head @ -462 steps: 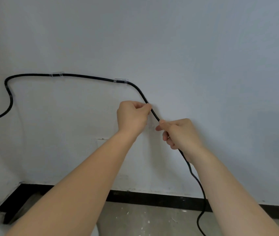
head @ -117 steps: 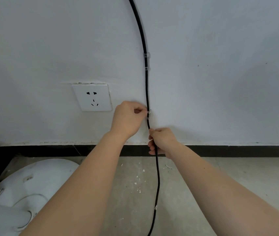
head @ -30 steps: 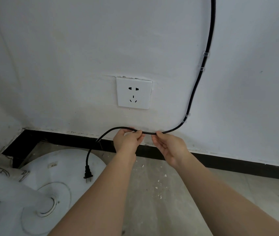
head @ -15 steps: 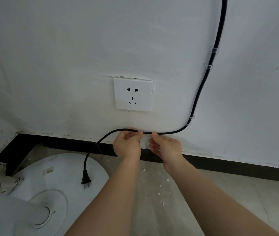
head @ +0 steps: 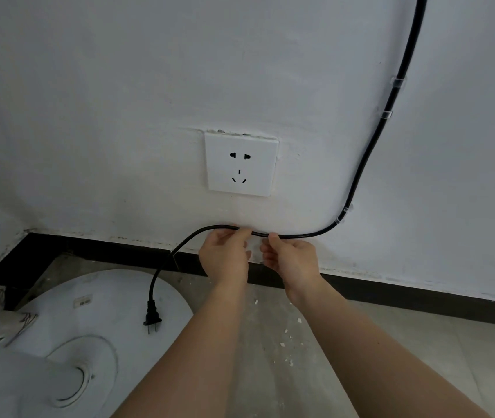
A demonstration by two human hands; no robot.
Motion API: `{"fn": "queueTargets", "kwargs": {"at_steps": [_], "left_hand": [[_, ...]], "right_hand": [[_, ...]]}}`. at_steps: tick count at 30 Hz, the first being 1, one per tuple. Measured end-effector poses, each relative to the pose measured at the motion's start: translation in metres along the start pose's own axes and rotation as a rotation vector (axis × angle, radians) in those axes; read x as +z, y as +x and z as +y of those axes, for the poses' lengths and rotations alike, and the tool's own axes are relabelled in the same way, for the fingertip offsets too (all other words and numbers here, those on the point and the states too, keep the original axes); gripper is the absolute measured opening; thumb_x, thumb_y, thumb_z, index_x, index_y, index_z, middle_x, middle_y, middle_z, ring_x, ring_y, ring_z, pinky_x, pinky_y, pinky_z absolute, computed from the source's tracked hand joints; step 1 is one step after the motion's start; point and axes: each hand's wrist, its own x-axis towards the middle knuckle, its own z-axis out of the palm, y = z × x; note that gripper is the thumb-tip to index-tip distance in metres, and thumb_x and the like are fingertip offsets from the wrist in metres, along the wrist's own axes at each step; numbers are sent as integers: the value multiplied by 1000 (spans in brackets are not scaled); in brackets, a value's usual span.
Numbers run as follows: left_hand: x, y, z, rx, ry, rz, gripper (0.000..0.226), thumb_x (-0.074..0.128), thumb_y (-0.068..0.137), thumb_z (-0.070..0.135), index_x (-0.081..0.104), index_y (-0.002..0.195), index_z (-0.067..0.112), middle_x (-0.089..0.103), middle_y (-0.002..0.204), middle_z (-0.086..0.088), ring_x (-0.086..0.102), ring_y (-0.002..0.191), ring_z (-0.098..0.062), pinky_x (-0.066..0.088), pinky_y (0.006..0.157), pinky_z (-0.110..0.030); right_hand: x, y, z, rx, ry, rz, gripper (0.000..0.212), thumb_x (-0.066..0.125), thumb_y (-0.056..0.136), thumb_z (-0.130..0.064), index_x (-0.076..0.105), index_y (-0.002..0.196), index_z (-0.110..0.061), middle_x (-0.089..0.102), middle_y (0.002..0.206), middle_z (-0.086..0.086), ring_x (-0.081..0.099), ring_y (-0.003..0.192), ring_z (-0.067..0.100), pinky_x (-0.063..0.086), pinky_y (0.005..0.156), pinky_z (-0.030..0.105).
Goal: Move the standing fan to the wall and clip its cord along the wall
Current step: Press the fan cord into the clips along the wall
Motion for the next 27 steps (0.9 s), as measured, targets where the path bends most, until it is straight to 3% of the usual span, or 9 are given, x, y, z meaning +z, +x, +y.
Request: {"fn": "queueTargets", "kwargs": {"at_steps": [3,11,15,17,20,25,27], "left_hand": [[-2,2,4,-55,-135,23,21,76,74,3,57,75,12,65,72,-4,63,67,-15,51,49,-20],[-6,-1,3,34,-84,-37,16,69,75,-5,57,74,6,63,72,-8,61,65,-16,52,52,-16],[-4,-3,0,141,-9,-19,19,69,72,-8,55,70,4,60,55,1,56,49,-5,54,62,-26],[-5,-3,0,171,26,-10,22,70,70,-8,56,64,8,59,48,9,56,52,-8,55,68,-31],[-10,-2,-1,182,36,-1,24,71,69,-8,58,60,10,61,56,1,58,61,-16,55,73,-35],[-13,-1,0,92,-15,-26,20,72,70,-9,61,67,7,63,62,-3,61,65,-20,55,66,-29],[-13,-1,2,50,-38,-47,16,72,72,-8,62,73,5,64,68,-7,62,68,-21,54,61,-24]], "right_hand": [[2,1,0,16,19,13,23,56,95,-13,67,78,-2,66,72,9,57,63,15,52,62,24],[6,2,-3,110,135,29,21,56,94,-6,62,74,-1,61,69,11,54,57,16,48,54,23],[4,2,-5,142,161,11,12,59,90,-4,63,78,0,62,70,13,54,57,16,49,51,21],[4,1,-5,130,135,7,11,64,87,-6,63,76,-1,61,67,11,53,57,16,48,52,23],[5,3,-3,114,51,35,15,66,87,-9,64,74,-3,61,68,9,52,56,14,44,54,24],[5,5,-5,136,-50,79,14,68,86,-14,68,89,-1,60,71,5,47,59,14,41,55,24],[5,4,-7,134,-57,79,12,68,86,-13,67,86,-2,59,71,4,46,59,14,40,55,24]]}}
